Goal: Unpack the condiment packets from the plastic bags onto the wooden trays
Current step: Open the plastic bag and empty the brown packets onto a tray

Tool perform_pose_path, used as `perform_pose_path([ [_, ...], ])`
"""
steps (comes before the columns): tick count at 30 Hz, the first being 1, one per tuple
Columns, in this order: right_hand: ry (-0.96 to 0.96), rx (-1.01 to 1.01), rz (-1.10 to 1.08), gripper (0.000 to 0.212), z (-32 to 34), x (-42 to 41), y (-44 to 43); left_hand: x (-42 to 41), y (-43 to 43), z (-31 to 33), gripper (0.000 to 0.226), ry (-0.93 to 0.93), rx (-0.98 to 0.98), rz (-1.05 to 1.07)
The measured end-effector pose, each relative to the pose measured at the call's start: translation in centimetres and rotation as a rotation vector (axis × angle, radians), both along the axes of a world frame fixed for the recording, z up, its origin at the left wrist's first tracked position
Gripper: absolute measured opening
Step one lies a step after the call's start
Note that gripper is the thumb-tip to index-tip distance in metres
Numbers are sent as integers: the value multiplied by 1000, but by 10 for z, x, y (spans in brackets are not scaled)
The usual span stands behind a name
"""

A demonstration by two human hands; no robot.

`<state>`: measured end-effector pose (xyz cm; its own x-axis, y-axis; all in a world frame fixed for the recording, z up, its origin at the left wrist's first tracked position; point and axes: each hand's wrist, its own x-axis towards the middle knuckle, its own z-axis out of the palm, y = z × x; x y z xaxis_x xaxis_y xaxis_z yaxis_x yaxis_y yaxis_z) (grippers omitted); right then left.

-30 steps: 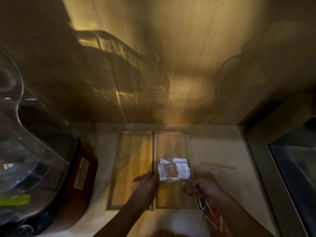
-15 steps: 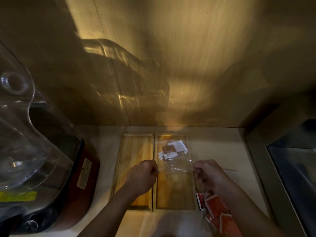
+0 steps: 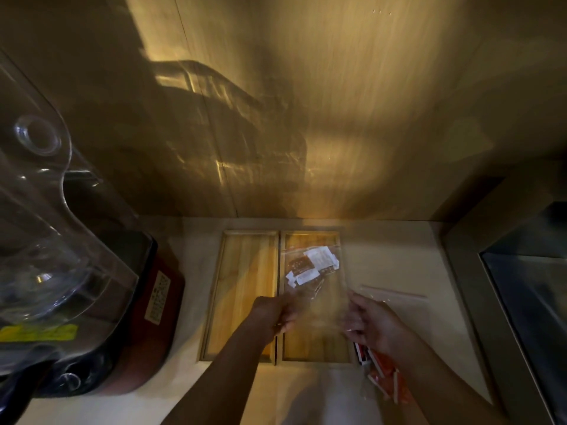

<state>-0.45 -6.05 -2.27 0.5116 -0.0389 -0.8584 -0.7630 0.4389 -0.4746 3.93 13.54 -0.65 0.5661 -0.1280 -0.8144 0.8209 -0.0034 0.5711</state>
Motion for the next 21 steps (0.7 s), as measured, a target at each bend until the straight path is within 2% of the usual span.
perform_pose_path([
  [4, -117, -56, 114, 32, 3, 6, -5, 4, -6, 4, 10, -51, 2, -16],
  [8, -267, -130, 87, 8, 8, 10, -7, 8, 0, 2, 16, -14, -159, 73],
  [10, -263, -90, 38, 12, 5, 7, -8, 5, 4, -4, 14, 70, -176, 62],
  [13, -145, -33, 109, 18, -2, -5, -3, -4, 8, -17, 15, 148, -127, 53],
  [14, -92, -36, 139, 17, -4, -9, -2, -7, 8, -20, 17, 150, -123, 43],
  [17, -54, -43, 165, 36, -10, -12, -1, -9, 5, -23, 30, 113, -124, -15],
  [19, -103, -86, 171, 31, -11, -9, 2, -8, 1, -22, 28, 99, -113, 29],
  [21, -160, -150, 183, 17, -8, -5, 8, -6, -6, -22, 15, 66, -107, 81],
])
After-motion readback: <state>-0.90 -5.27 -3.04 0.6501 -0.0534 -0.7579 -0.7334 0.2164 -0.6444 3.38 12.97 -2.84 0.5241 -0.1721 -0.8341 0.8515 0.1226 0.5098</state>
